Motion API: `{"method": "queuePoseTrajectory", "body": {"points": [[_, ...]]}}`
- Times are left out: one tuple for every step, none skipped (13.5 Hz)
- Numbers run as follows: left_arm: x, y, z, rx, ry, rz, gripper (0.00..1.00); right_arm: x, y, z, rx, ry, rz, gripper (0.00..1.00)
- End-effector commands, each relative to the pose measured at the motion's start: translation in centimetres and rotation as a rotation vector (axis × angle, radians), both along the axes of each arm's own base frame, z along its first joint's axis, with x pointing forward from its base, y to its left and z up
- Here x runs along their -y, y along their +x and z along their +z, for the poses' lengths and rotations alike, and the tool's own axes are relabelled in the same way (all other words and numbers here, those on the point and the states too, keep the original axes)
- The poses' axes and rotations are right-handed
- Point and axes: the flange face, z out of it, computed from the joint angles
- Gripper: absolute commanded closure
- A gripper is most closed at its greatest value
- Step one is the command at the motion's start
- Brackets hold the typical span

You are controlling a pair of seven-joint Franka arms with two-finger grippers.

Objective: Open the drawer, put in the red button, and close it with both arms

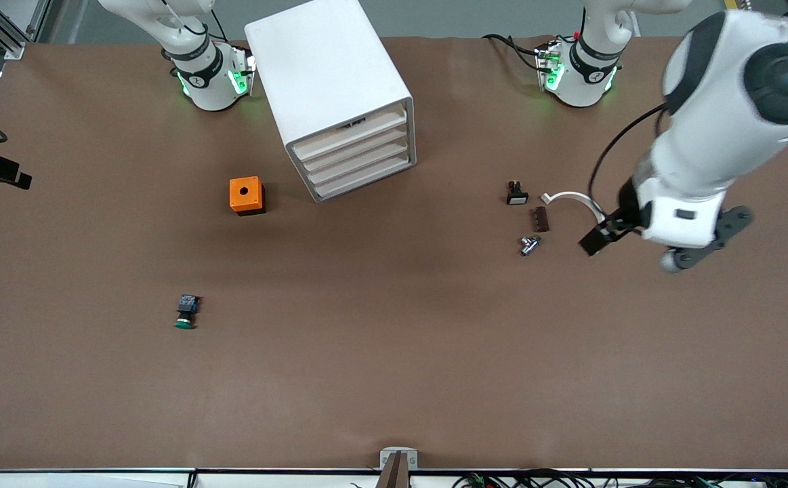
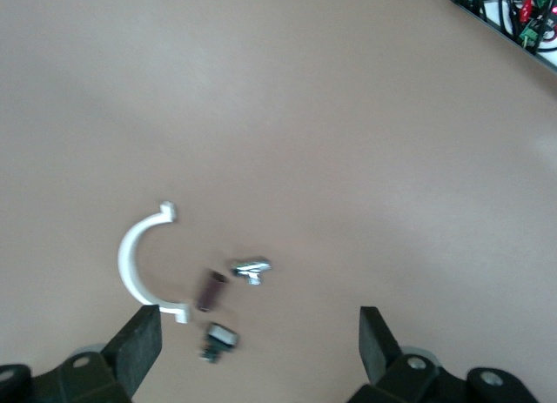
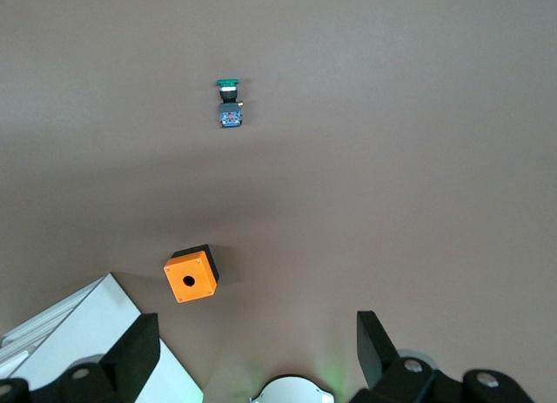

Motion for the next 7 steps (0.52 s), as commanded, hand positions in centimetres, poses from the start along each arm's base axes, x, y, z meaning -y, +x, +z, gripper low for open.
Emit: {"method": "queuePoseTrajectory", "body": {"points": [[-2.8,-1.6,2.8,0.011,0.021,-0.068,0.0,-0.6,-1.2,1.4,0.018,-0.019,0.0,0.0],[-4.0,-1.9,3.4,0.007,0.025,-0.089,0.0,-0.9,-1.2,1.3,0.015,-0.028,0.009,0.0],[-5.4,-2.3,3.9,-0.015,0.03,-0.121,0.0,-1.3,-1.2,0.9,0.0,-0.036,0.014,0.0],[-6.6,-2.8,4.5,-0.02,0.031,-0.16,0.0,-1.5,-1.4,0.8,-0.006,-0.044,0.019,0.0],[-7.4,-3.3,5.1,-0.026,0.031,-0.175,0.0,-1.5,-1.5,0.8,-0.006,-0.044,0.017,0.0],[-8.8,-3.8,5.8,-0.031,0.028,-0.187,0.0,-1.5,-2.1,0.8,-0.002,-0.03,0.016,0.0],[-9.4,-4.3,6.2,-0.04,0.024,-0.239,0.0,-1.5,-2.7,0.8,0.003,-0.026,0.017,0.0]]}}
